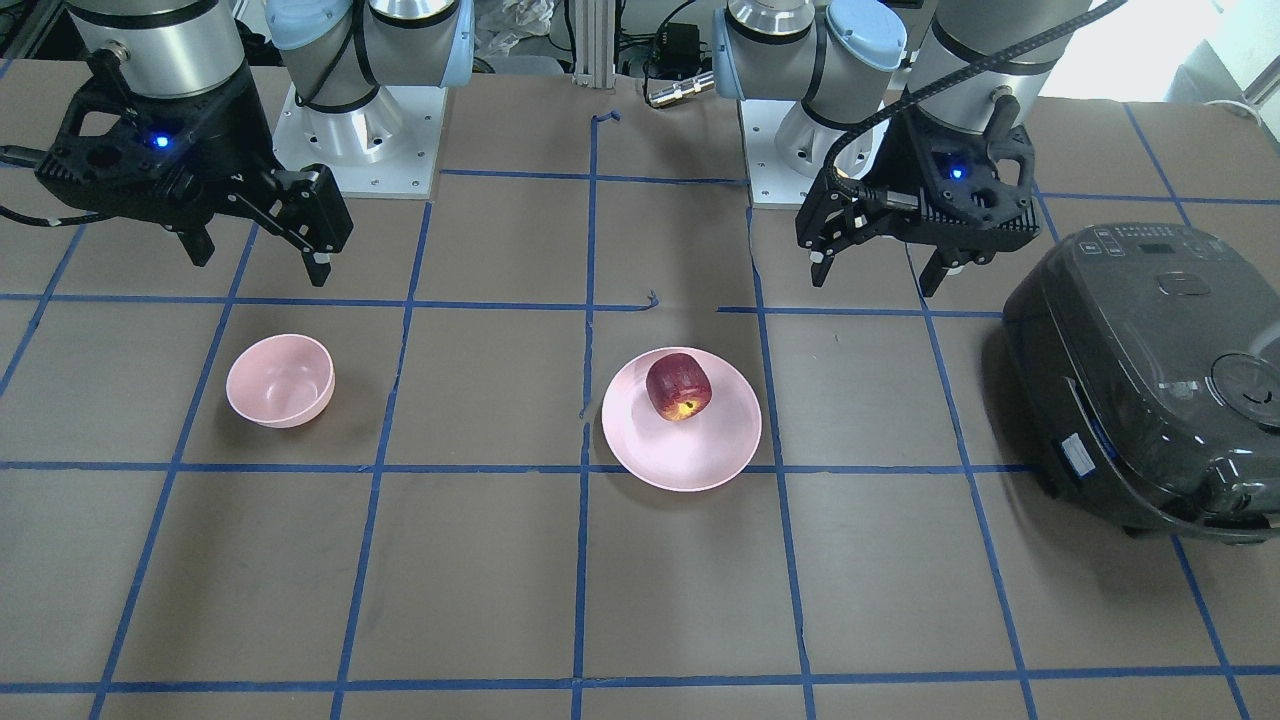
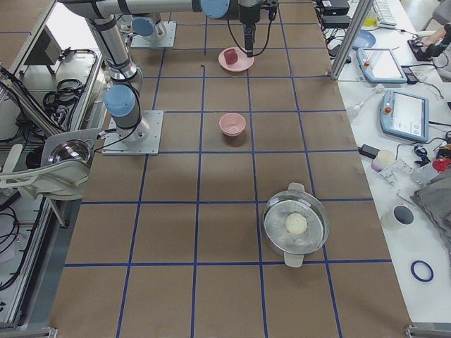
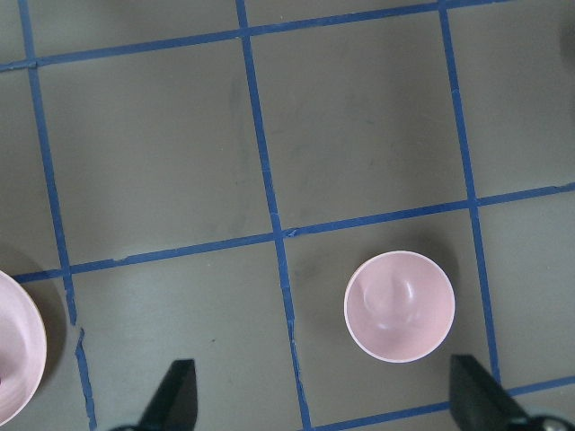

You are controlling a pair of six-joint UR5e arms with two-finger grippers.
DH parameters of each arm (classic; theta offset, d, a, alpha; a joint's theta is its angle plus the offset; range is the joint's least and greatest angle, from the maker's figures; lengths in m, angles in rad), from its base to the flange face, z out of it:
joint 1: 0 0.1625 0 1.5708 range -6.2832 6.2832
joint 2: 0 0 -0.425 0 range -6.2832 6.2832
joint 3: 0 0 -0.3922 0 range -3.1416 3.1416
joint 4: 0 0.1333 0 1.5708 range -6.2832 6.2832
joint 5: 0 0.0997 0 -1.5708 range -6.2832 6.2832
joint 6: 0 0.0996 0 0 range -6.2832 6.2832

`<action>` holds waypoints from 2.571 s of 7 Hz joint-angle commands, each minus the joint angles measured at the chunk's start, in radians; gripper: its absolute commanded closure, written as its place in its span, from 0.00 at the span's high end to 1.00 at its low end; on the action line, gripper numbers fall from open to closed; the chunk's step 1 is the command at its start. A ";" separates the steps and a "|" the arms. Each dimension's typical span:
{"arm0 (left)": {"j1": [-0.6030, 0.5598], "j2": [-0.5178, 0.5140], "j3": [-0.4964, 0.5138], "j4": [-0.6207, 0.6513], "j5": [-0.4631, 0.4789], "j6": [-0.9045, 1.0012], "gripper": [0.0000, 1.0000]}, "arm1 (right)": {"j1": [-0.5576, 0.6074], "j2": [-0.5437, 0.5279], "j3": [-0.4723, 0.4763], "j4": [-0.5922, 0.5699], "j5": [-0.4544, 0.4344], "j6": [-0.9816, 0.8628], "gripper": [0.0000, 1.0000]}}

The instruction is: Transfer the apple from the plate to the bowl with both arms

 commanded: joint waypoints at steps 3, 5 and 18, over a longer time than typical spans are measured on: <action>0.000 0.000 0.000 0.000 0.000 -0.001 1.00 | -0.004 -0.015 0.003 0.120 0.076 -0.008 1.00; 0.000 0.000 0.002 0.000 -0.003 0.000 1.00 | -0.003 -0.015 0.003 0.113 0.076 -0.008 1.00; -0.017 0.021 0.003 0.000 -0.009 -0.001 1.00 | -0.004 -0.010 0.003 0.103 0.050 0.003 1.00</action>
